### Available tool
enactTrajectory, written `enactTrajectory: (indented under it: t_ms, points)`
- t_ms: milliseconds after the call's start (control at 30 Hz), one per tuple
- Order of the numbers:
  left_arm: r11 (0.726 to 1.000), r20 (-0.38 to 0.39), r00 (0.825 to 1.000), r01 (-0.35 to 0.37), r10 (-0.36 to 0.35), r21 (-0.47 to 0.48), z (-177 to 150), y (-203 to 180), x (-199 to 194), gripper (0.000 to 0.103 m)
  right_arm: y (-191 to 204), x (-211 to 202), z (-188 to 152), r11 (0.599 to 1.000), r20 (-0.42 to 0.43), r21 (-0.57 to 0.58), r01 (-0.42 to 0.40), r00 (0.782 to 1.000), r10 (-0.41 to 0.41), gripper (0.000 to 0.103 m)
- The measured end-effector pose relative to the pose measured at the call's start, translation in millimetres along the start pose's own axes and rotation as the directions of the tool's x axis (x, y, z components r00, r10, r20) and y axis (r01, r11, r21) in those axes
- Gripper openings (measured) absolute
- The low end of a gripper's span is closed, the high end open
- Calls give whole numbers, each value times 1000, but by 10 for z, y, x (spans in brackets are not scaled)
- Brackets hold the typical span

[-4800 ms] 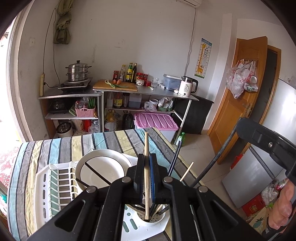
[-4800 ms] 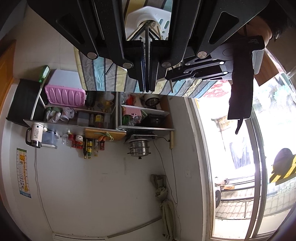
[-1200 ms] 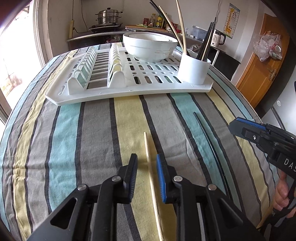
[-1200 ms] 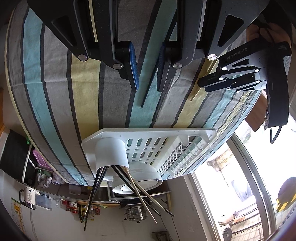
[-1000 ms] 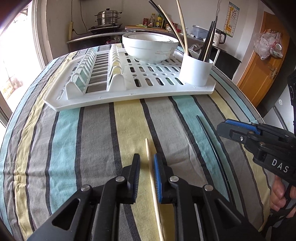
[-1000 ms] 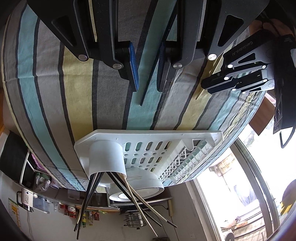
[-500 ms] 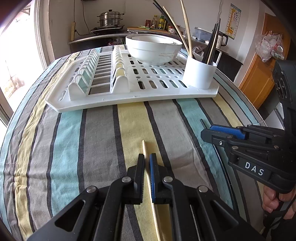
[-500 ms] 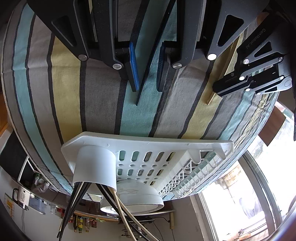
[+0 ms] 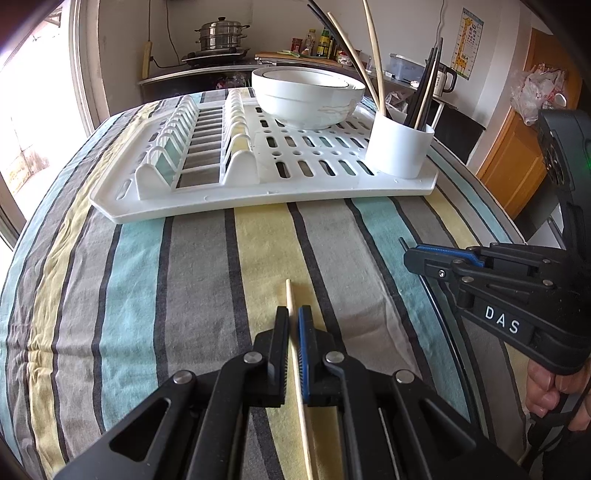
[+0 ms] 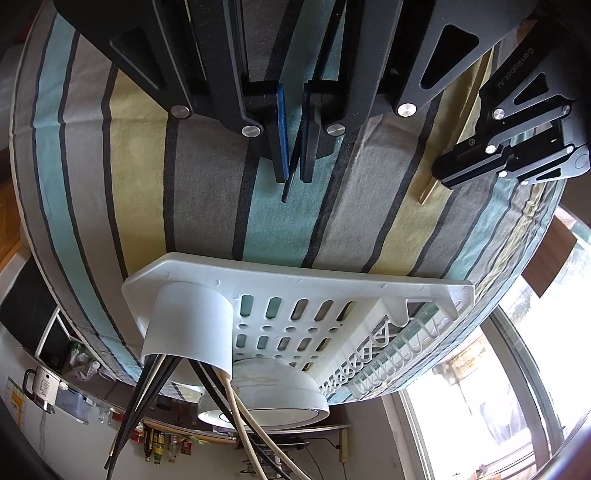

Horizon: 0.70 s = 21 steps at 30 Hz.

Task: Organize utensils
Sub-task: 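Close the left tool on a wooden chopstick while the right tool grasps a black one, then lift both held chopsticks up over the white cup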

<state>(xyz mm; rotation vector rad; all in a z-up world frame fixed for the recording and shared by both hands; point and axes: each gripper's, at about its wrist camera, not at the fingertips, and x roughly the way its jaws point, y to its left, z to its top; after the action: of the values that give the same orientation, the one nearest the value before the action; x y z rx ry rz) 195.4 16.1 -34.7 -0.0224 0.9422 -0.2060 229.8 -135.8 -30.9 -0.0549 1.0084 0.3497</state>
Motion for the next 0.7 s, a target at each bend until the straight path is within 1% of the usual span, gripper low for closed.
enactTrajectory:
  t_ms: [200,367,533,700]
  points:
    - [1000,15,1000,16,-16,1,39,-24,-76,5,-28,-246,23,1000,66,6,-30,997,30,6]
    - [1000,39,999,31,-31,0,91,-36,-206,5,-84,-528,58,998,135,19,-53,990,50,6]
    - [999,96,994,45,-46,8,184,-80,-454,5,-147,-856,95,997,213,27,-75,975,68,5]
    - [998,163,984,63,-66,21,291,-126,-743,5,-181,-1177,135,995,289,23,-98,953,87,5]
